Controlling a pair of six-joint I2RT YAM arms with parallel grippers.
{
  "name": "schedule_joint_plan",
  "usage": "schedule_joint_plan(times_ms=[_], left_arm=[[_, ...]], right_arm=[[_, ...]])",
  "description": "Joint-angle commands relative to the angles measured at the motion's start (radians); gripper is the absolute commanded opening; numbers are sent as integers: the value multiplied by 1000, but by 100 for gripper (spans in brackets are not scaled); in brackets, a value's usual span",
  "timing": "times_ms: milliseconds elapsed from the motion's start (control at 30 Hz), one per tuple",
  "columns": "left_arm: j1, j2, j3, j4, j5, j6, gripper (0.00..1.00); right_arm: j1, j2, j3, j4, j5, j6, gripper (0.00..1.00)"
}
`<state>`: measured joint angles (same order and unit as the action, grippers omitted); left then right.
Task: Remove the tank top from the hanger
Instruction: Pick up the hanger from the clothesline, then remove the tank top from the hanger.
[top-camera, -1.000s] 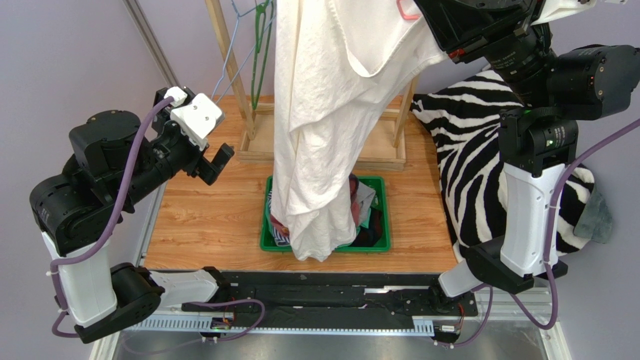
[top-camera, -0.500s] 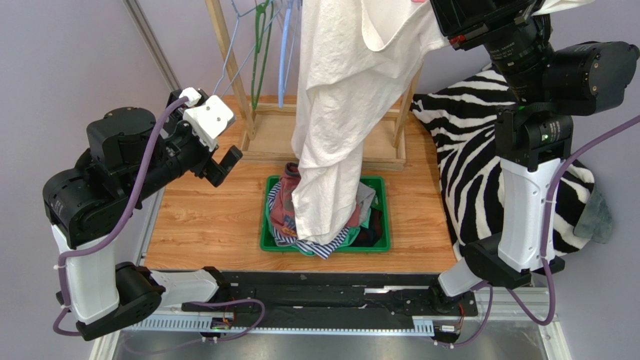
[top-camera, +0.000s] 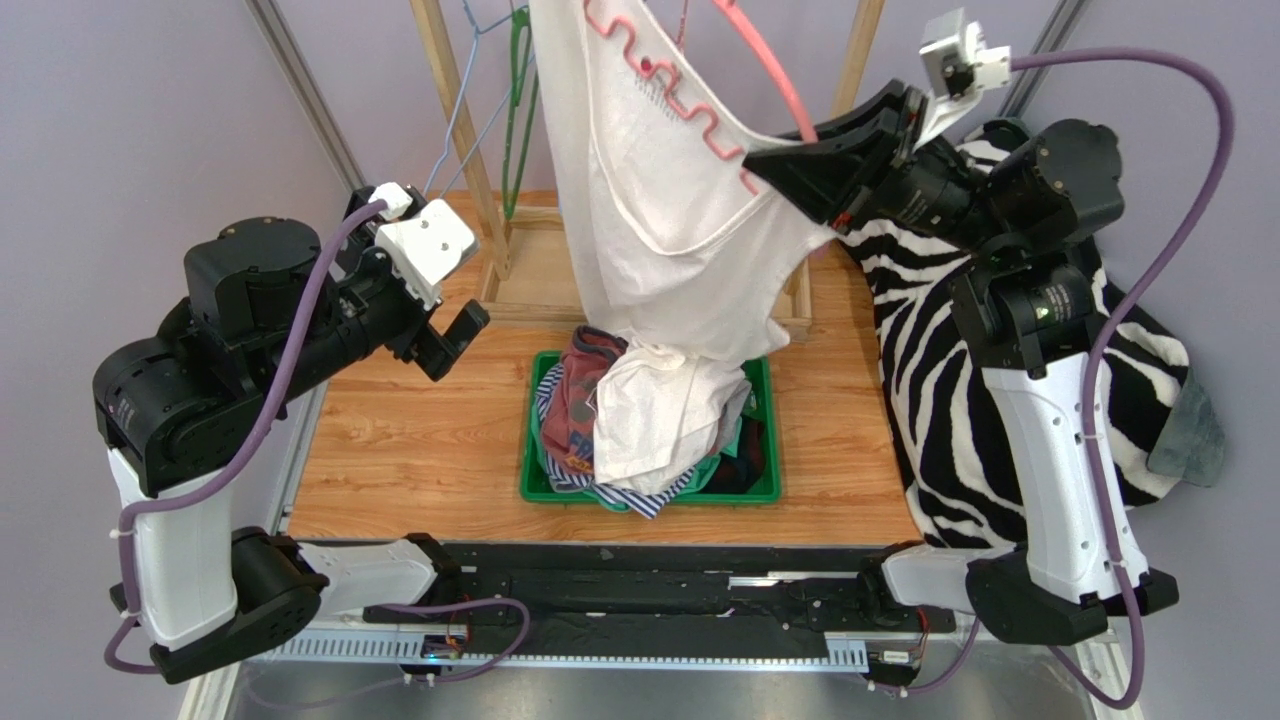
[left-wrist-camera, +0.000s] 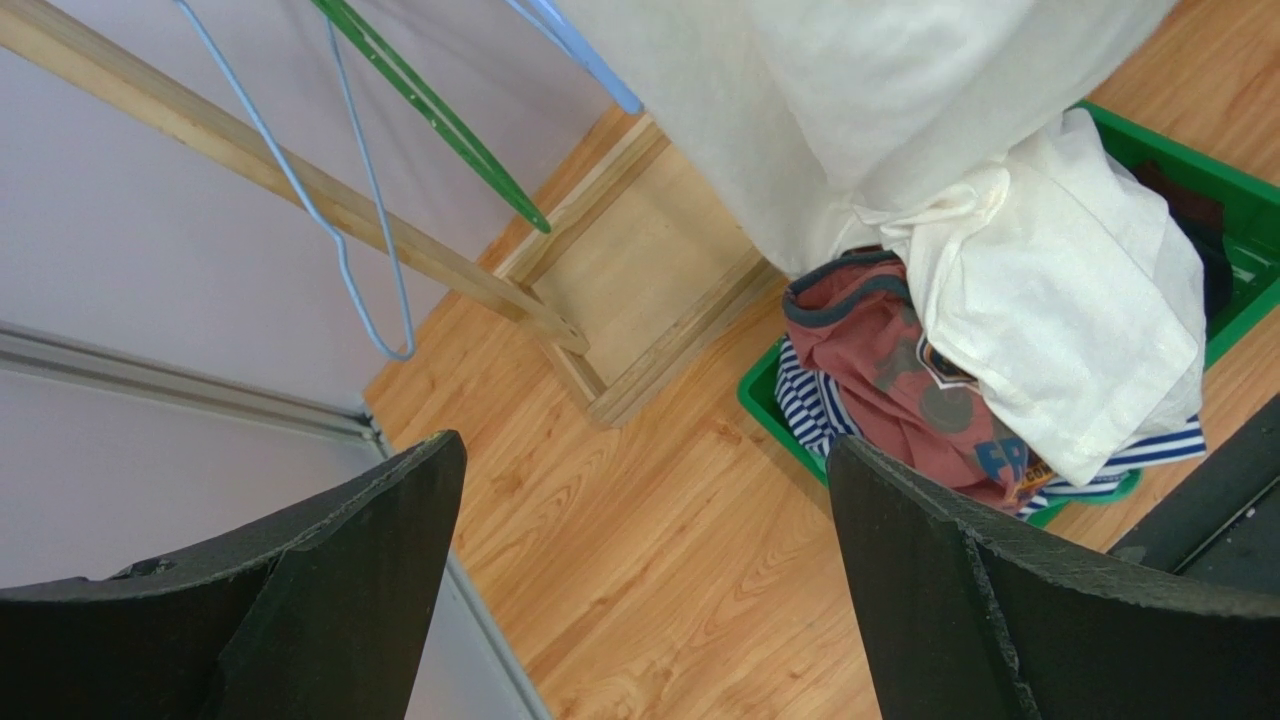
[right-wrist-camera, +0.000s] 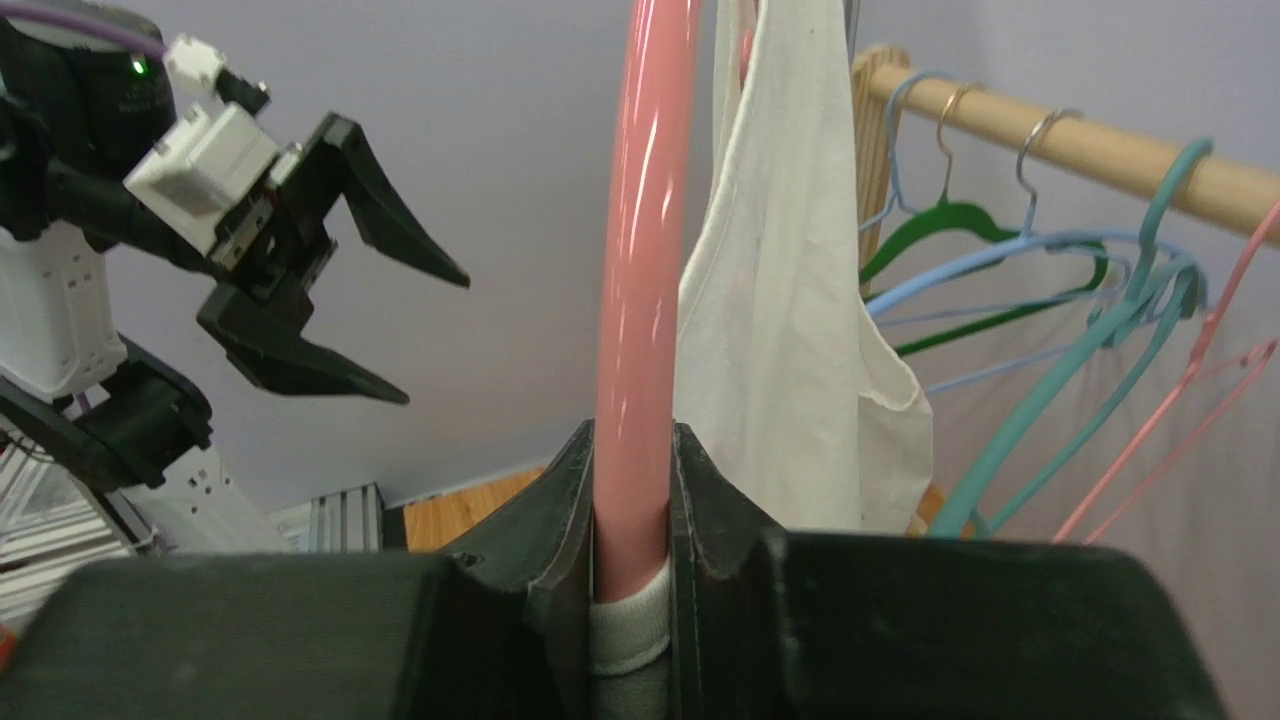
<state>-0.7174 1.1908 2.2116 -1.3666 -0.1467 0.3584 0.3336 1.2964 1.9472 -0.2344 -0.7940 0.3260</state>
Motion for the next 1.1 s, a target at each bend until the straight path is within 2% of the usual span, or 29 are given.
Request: schedule_joint_plan(times_ms=[0, 133, 267, 400, 533, 733, 900, 1067], left_arm=[[6, -7, -6, 0, 19, 13, 99], [6, -16, -13, 8, 42, 39, 99], [4, -45, -29, 27, 130, 92, 99], [6, -51, -12, 55, 164, 122, 99], [6, -20, 65, 66, 222, 128, 99], [4, 15, 146, 77, 254, 119, 99], [6, 6, 151, 67, 269, 100, 99], [21, -17, 129, 69, 260, 90, 99]], right_arm=[[4, -80, -99, -75, -91, -120, 0], [4, -138, -189, -229, -184, -225, 0], [15, -215, -295, -373, -244, -356, 0], [38, -304, -390, -440, -290, -484, 0], [62, -362, -403, -519, -304, -567, 0], [65, -385, -279, -540, -317, -581, 0], [65, -370, -177, -442, -272, -533, 0], [65, -344, -137, -339, -297, -470, 0]])
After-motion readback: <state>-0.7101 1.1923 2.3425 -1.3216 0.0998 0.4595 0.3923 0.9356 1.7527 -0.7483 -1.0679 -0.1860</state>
